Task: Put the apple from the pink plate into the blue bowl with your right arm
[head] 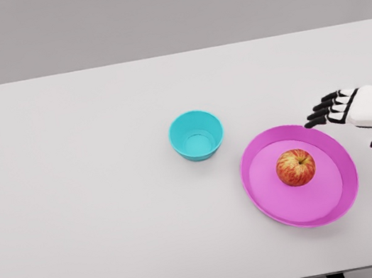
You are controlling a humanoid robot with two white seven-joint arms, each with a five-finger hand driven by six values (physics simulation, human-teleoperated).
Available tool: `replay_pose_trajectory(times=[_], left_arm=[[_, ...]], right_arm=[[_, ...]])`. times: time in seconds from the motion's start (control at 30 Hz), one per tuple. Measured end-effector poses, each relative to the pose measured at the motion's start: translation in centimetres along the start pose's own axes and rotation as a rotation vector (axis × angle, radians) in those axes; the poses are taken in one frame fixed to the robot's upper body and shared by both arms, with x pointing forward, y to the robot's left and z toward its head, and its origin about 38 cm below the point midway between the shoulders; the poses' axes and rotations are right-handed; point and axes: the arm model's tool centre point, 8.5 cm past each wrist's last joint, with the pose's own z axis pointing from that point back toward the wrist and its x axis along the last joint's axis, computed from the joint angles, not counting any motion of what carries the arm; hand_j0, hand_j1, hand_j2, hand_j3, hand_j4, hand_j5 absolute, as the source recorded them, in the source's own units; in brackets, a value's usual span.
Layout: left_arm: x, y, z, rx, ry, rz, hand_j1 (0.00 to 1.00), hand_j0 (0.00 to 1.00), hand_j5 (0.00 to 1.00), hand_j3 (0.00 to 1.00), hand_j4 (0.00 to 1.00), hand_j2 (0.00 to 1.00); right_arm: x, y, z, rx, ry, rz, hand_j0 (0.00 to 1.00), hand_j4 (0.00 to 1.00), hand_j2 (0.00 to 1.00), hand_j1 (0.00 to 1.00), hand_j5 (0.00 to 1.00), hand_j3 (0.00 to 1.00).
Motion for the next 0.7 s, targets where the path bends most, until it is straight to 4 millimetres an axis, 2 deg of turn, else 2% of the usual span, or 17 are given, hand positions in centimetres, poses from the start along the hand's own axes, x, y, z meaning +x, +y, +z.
replay_pose_trajectory(times=[0.1, 0.3, 0.4, 0.5, 0.7], left_arm=[[0.0, 0.0, 0.0, 0.0, 0.0, 0.0, 1.0, 1.0, 1.0, 1.0, 1.0, 1.0], [0.0, 0.0, 0.0, 0.001, 0.0, 0.0, 1.0, 1.0, 1.0, 1.0, 1.0, 1.0], [0.0, 0.0, 0.0, 0.0, 0.0, 0.0, 1.0, 1.0, 1.0, 1.0, 1.0, 1.0], [0.0, 0.0, 0.0, 0.0, 0.0, 0.0, 1.0, 1.0, 1.0, 1.0, 1.0, 1.0], [0.0, 0.0, 0.0, 0.0, 0.0, 0.0, 1.0, 1.0, 1.0, 1.0, 1.0, 1.0]], right_arm=[[0.1, -0.3, -0.2, 0.021, -0.005, 0.01, 1.0, 1.0, 1.0, 1.0, 1.0, 1.0], [0.3, -2.8, -1.4, -0.016, -0.031, 0.06, 1.0, 1.0, 1.0, 1.0, 1.0, 1.0], [1.1, -1.6, -3.2, 0.014, -0.08, 0.04, 1.0, 1.0, 1.0, 1.0, 1.0, 1.0], [1.6, -0.5, -4.0, 0.036, -0.108, 0.023, 1.0, 1.0, 1.0, 1.0, 1.0, 1.0], [2.1, -0.2, -5.0, 0.031, -0.134, 0.013, 1.0, 1.0, 1.0, 1.0, 1.0, 1.0]])
